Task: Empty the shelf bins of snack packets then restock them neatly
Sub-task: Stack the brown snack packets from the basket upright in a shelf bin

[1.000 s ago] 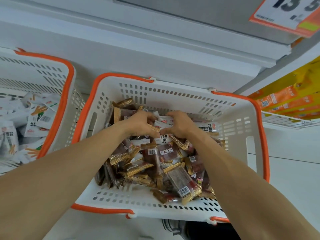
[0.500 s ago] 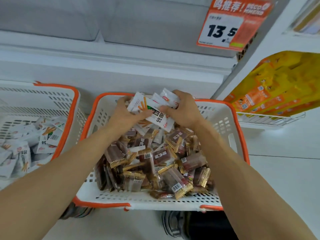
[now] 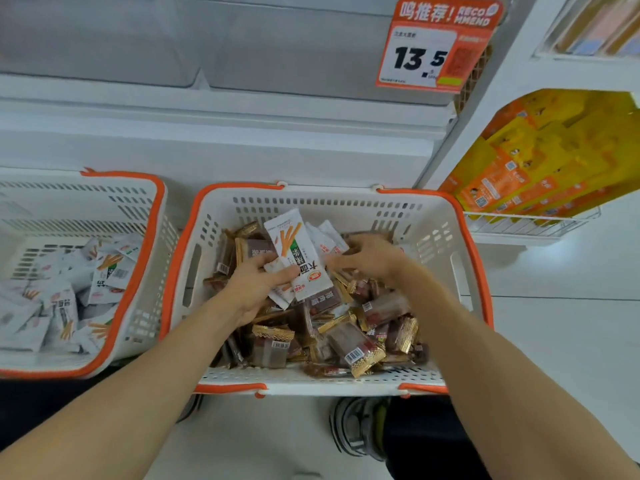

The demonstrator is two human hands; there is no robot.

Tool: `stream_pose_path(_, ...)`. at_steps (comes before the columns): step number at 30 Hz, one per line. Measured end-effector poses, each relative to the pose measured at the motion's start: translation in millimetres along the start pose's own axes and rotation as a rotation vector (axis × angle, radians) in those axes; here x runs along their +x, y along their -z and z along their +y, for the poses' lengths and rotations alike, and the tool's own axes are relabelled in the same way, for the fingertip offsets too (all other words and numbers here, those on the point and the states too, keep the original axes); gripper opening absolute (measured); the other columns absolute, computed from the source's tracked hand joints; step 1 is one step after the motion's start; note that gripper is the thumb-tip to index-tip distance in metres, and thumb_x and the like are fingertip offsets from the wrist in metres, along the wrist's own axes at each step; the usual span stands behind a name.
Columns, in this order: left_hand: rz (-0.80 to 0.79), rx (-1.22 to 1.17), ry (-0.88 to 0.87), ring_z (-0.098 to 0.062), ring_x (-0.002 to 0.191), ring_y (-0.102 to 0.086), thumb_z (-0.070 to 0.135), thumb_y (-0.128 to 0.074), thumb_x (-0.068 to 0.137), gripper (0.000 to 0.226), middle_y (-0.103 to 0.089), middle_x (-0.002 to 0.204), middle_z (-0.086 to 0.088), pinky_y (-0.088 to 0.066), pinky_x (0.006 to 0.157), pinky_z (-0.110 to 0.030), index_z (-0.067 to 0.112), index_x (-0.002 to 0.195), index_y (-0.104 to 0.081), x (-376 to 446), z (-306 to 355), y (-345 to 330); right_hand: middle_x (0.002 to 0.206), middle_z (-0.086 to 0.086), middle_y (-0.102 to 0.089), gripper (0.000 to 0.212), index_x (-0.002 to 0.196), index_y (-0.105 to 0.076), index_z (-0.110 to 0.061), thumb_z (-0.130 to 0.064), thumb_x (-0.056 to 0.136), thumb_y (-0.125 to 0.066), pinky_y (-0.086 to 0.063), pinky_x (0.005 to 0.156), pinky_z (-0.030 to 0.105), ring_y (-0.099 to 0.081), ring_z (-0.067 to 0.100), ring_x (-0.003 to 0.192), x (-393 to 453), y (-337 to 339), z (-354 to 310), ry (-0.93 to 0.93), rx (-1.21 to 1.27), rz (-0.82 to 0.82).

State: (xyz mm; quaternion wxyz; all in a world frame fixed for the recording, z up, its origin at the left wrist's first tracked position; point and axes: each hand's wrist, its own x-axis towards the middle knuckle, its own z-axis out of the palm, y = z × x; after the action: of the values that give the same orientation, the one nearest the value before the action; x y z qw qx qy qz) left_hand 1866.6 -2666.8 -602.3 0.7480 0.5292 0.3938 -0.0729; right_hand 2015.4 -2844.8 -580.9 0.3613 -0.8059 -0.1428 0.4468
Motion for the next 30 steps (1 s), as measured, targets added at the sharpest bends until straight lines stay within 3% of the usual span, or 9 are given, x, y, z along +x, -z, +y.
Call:
stream_pose_path(3,0.076,0.118,-0.062,-0.02,0.094,-0.074,0.006,-0.08,0.081,0.038,-0.075,0.111,-0.008,-0.061,0.079,-0.037,0.009,0.115,-0.064,12.1,-4.2,-6.9,0.111,0.0,-0.066,0.036,0.115,-0.066,-0.016,-0.036,0.086,-0.078,-0.048,0.091,0.033,-0.063,0.022,0.107,4.3,47.1,29.6,-0.067,-0.255,0.323)
stream_pose_path(5,0.087,0.187,-0.092,-0.016,0.091,-0.072,0.009,-0.082,0.08,0.031,-0.074,0.108,-0.004,-0.061,0.08,-0.035,0.017,0.105,-0.064,20.2,-8.0,-13.5,0.117,0.004,-0.067,0.023,0.114,-0.067,-0.013,-0.026,0.094,-0.069,-0.046,0.091,0.032,-0.061,0.024,0.111,10.3,68.3,49.7,-0.083,-0.42,0.41)
stream_pose_path(7,0.081,0.233,-0.098,-0.016,0.094,-0.071,0.012,-0.084,0.079,0.031,-0.072,0.101,0.004,-0.059,0.085,-0.039,0.023,0.099,-0.063,27.1,-11.5,-21.4,0.125,0.007,-0.066,0.028,0.122,-0.067,-0.011,-0.027,0.1,-0.06,-0.043,0.097,0.034,-0.059,0.027,0.116,23.1,76.5,64.2,-0.126,-0.562,0.312)
stream_pose_path(10,0.068,0.288,-0.112,-0.008,0.088,-0.07,0.014,-0.084,0.08,0.035,-0.07,0.097,0.009,-0.058,0.07,-0.023,0.017,0.108,-0.064,35.5,-13.2,-30.3,0.133,0.014,-0.062,0.034,0.13,-0.063,-0.009,-0.027,0.104,-0.049,-0.045,0.103,0.04,-0.057,0.032,0.119,50.4,77.5,75.6,-0.153,-0.705,0.152)
stream_pose_path(13,0.052,0.277,-0.121,0.006,0.072,-0.065,0.009,-0.08,0.083,0.03,-0.068,0.092,0.01,-0.049,0.053,-0.008,0.018,0.103,-0.06,40.3,-13.4,-36.4,0.136,0.013,-0.061,0.038,0.138,-0.057,-0.013,-0.022,0.101,-0.054,-0.045,0.105,0.04,-0.056,0.031,0.122,71.4,79.2,75.5,-0.137,-0.841,0.08)
stream_pose_path(17,0.018,0.267,-0.109,0.016,0.057,-0.061,0.006,-0.077,0.085,0.028,-0.063,0.086,0.014,-0.047,0.05,-0.005,0.021,0.097,-0.057,43.4,-11.9,-38.7,0.131,0.013,-0.062,0.043,0.131,-0.06,-0.007,-0.037,0.101,-0.054,-0.047,0.098,0.036,-0.058,0.031,0.117,85.8,84.9,70.5,-0.218,-0.978,-0.017)
stream_pose_path(24,-0.003,0.226,-0.088,0.012,0.058,-0.064,0.005,-0.077,0.084,0.028,-0.066,0.086,0.011,-0.046,0.047,-0.006,0.022,0.095,-0.057,44.9,-12.3,-38.4,0.139,0.011,-0.058,0.047,0.136,-0.056,-0.007,-0.036,0.098,-0.06,-0.046,0.103,0.036,-0.056,0.031,0.123,84.4,81.8,71.2,-0.179,-0.974,-0.078)
stream_pose_path(28,0.001,0.201,-0.06,-0.004,0.075,-0.071,0.007,-0.078,0.083,0.029,-0.071,0.091,0.007,-0.053,0.053,-0.016,0.027,0.091,-0.059,43.6,-13.6,-35.0,0.127,0.009,-0.06,0.046,0.125,-0.055,-0.011,-0.03,0.088,-0.075,-0.041,0.079,0.029,-0.054,0.023,0.101,73.5,81.6,76.2,-0.161,-0.793,0.059)
stream_pose_path(30,0.001,0.204,-0.051,-0.005,0.078,-0.07,0.009,-0.079,0.083,0.03,-0.071,0.091,0.009,-0.053,0.054,-0.017,0.029,0.092,-0.059,40.3,-13.4,-34.4,0.124,0.006,-0.058,0.051,0.127,-0.053,-0.011,-0.027,0.086,-0.078,-0.042,0.081,0.028,-0.055,0.024,0.103,65.5,81.6,74.4,-0.175,-0.633,0.091)
